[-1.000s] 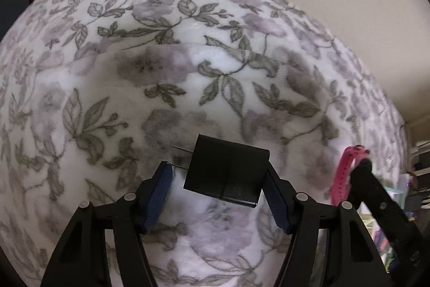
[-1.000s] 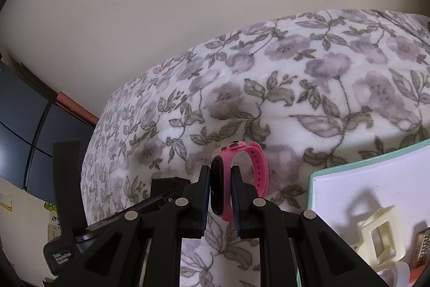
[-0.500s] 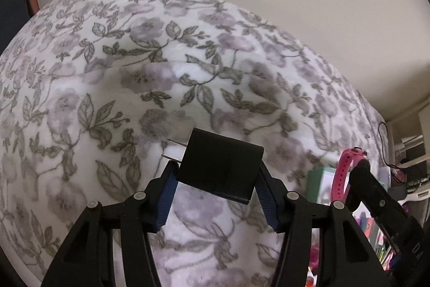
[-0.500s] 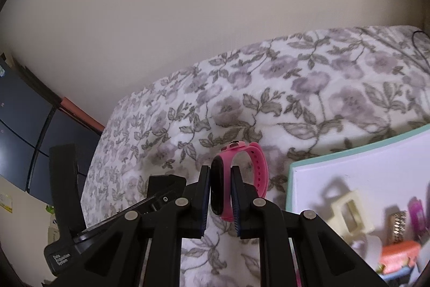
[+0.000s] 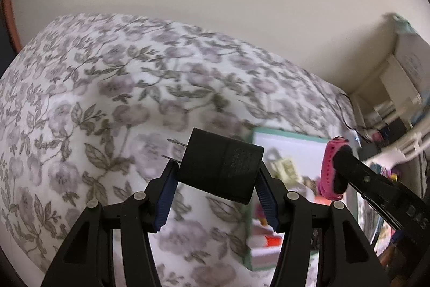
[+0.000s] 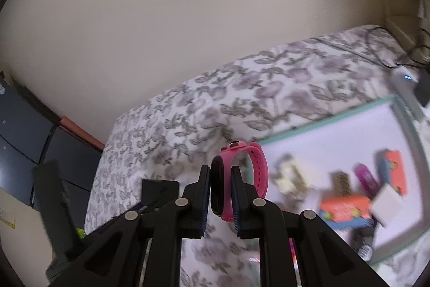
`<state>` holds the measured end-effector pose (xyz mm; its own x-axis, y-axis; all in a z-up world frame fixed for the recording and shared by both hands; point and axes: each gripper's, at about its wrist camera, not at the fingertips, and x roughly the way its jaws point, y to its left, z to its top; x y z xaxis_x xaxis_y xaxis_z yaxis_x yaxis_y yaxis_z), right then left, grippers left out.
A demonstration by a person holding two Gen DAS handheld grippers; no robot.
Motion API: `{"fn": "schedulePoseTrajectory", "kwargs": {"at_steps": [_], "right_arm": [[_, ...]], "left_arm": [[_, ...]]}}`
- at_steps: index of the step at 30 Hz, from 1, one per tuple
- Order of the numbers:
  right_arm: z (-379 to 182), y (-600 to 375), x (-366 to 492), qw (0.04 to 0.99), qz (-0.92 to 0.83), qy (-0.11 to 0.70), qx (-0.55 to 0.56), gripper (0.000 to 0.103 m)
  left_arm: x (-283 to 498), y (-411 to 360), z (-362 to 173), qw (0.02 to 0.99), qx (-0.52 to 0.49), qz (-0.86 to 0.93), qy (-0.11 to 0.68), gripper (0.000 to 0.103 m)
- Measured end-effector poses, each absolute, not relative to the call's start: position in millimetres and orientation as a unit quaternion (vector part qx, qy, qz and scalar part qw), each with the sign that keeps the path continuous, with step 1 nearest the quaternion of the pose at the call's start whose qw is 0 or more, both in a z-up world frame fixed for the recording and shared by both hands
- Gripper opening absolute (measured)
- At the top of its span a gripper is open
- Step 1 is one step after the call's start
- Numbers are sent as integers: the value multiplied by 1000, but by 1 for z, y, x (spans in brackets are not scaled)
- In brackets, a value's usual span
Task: Organize rigid objects
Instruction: 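Carry the black plug with left tool while right tool carries pink watch to tray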
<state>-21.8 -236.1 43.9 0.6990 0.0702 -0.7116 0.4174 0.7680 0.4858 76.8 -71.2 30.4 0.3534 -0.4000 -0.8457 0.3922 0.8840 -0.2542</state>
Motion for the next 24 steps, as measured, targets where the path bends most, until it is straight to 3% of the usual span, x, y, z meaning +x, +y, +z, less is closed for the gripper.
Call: {"fn": "schedulePoseTrajectory", "kwargs": {"at_steps": [8,24], "right_arm": [[50,-253,-68,857,-154,380,311,16],[8,-301,-126,806,-240,427,332,16]], "left_arm": [[26,-101,31,814,60,-285,502,58],[-39,-163,1,766,158,-352,514,58]]}}
